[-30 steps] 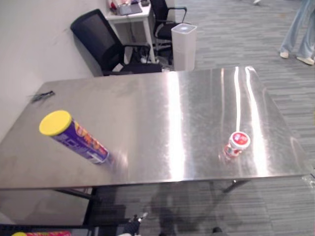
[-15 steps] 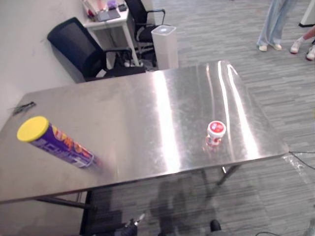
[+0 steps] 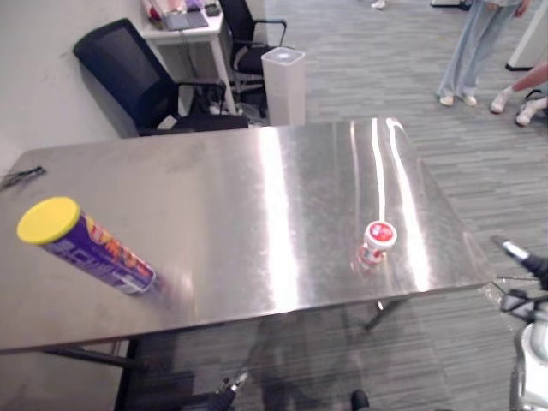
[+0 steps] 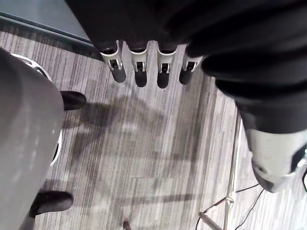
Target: Put the gum and the chips on the shelf.
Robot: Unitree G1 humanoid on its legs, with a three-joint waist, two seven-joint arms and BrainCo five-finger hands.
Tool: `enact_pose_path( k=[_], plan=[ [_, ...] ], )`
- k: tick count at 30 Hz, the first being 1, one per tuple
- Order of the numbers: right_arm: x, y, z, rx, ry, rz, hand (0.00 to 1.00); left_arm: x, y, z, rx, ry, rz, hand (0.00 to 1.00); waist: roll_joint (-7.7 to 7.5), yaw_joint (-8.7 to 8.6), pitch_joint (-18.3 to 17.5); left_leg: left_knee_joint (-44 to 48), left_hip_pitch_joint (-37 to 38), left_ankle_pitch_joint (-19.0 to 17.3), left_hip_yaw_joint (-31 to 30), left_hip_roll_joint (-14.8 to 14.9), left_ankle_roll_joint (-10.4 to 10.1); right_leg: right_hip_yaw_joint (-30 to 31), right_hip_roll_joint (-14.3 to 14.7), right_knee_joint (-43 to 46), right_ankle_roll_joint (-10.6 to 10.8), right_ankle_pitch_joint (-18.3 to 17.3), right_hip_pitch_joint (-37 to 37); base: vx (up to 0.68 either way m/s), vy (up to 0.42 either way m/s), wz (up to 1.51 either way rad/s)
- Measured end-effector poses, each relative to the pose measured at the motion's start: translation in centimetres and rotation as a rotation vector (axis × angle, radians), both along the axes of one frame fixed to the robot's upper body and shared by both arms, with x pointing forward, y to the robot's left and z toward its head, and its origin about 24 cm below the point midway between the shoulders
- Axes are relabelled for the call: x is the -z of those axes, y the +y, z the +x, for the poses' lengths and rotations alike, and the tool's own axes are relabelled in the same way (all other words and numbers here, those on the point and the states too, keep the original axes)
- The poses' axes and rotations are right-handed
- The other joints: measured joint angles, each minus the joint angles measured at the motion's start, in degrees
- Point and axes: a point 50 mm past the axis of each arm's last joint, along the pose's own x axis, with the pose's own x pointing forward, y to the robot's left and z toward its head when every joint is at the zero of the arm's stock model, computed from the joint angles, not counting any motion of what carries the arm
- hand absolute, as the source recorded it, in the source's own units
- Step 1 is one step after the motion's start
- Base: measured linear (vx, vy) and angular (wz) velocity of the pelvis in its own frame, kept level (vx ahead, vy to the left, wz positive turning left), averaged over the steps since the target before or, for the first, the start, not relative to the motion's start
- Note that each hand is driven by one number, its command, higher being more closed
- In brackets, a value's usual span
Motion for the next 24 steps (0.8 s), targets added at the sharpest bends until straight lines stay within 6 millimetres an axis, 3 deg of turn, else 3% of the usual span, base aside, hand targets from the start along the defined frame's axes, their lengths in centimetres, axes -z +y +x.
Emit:
enact_pose_path(
  k=[6, 17, 24],
  plan=[
    [1.7, 2.3, -0.2, -0.22, 0.083, 0.073, 0.0, 0.0, -0.1, -0.1, 0.015, 0.001, -0.012, 0.0, 0.22, -0.08, -0.13, 0.55, 0.09, -0.04, -0.49, 0.11, -0.05, -0.5, -0.05, -0.11, 0.02, -0.05, 0.49, -0.06, -0.031, 0.02],
    [2.8, 4.7, -0.3, -0.365, 0.151, 0.077, 0.0, 0.1, -0.3, -0.2, 0.034, 0.011, -0.013, 0.0, 0.56, 0.01, -0.46, 1.2, 0.1, 0.05, -1.94, 0.14, 0.02, -2.2, 0.03, -0.35, 0.01, -0.05, 1.82, 0.0, -0.021, 0.07],
    [4.9, 5.5, 0.0, -0.387, 0.217, 0.165, 0.0, 0.1, -0.4, 0.0, 0.064, 0.013, -0.003, 0.0, 0.47, 0.6, -0.69, 1.56, 0.15, 0.2, -3.2, 0.23, 0.06, -3.35, -0.03, -0.57, -0.03, -0.08, 2.68, -0.03, -0.018, 0.08]
  ],
)
